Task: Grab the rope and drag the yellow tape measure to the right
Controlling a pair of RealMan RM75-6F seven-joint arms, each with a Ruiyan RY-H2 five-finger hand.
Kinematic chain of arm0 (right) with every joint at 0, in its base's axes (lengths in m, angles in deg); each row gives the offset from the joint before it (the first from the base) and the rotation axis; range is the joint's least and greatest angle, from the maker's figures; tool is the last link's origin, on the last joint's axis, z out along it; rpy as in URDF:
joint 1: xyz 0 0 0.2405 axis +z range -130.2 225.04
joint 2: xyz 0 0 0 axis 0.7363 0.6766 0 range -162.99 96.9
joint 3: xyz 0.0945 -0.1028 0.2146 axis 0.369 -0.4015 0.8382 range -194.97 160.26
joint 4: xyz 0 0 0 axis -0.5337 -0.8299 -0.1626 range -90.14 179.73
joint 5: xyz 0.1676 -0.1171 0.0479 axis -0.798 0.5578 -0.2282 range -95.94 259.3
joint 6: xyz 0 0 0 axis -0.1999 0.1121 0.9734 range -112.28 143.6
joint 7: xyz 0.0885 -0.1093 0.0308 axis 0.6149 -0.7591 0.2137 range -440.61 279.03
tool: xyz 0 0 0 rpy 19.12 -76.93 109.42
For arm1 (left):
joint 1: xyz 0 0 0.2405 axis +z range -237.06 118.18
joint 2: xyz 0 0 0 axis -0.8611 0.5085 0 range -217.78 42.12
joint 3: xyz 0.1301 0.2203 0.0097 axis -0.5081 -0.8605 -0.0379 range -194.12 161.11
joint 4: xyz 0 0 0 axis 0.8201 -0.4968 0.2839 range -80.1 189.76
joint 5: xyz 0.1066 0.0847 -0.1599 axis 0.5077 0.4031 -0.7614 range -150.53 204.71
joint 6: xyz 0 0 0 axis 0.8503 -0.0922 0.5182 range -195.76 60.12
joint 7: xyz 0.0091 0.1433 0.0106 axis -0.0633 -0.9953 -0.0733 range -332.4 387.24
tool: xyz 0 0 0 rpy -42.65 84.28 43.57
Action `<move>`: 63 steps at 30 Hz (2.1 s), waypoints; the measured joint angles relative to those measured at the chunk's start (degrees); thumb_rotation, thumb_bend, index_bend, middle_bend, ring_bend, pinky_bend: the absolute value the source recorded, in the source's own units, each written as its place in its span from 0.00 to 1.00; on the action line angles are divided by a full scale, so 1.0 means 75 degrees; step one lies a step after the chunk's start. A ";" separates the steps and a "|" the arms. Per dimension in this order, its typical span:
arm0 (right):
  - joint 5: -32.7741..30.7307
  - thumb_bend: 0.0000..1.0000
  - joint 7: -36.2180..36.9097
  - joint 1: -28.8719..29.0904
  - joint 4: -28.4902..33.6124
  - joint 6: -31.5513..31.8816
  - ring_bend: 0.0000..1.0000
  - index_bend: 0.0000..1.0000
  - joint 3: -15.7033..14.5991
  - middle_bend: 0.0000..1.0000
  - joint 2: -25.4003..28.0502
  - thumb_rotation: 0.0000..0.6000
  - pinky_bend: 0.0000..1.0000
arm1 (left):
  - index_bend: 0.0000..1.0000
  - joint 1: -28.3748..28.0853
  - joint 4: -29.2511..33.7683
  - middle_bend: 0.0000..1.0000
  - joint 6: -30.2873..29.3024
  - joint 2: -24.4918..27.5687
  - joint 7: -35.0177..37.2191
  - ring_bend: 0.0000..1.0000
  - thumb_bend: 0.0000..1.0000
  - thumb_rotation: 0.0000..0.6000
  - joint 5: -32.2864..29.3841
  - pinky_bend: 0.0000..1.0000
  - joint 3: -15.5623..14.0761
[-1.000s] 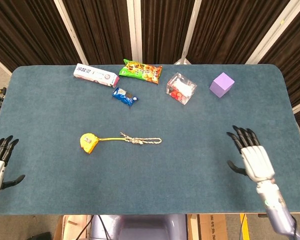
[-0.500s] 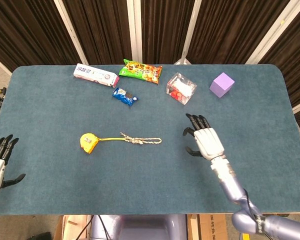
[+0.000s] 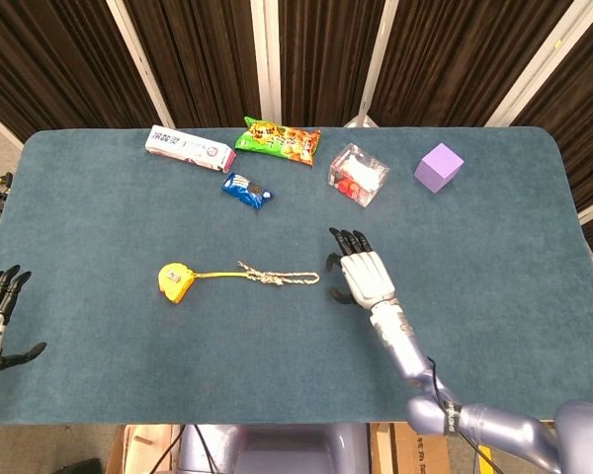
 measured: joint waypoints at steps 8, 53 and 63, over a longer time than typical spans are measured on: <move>-0.0212 0.34 0.0169 0.0263 -0.0783 -0.0169 0.00 0.53 -0.0036 0.06 -0.0609 1.00 0.00 | 0.00 -0.0025 -0.0007 0.00 0.0142 0.0024 0.0112 0.00 0.00 1.00 -0.0177 0.00 0.0038; -0.0529 0.42 0.0691 0.0684 -0.1910 -0.0345 0.00 0.57 0.0013 0.09 -0.1481 1.00 0.00 | 0.00 -0.0055 0.0088 0.00 0.0315 0.0089 0.0186 0.00 0.00 1.00 -0.0398 0.00 0.0084; -0.0555 0.43 0.0682 0.0633 -0.1809 -0.0261 0.00 0.63 -0.0004 0.11 -0.1461 1.00 0.00 | 0.00 -0.0068 0.0089 0.00 0.0367 0.0093 0.0210 0.00 0.00 1.00 -0.0452 0.00 0.0095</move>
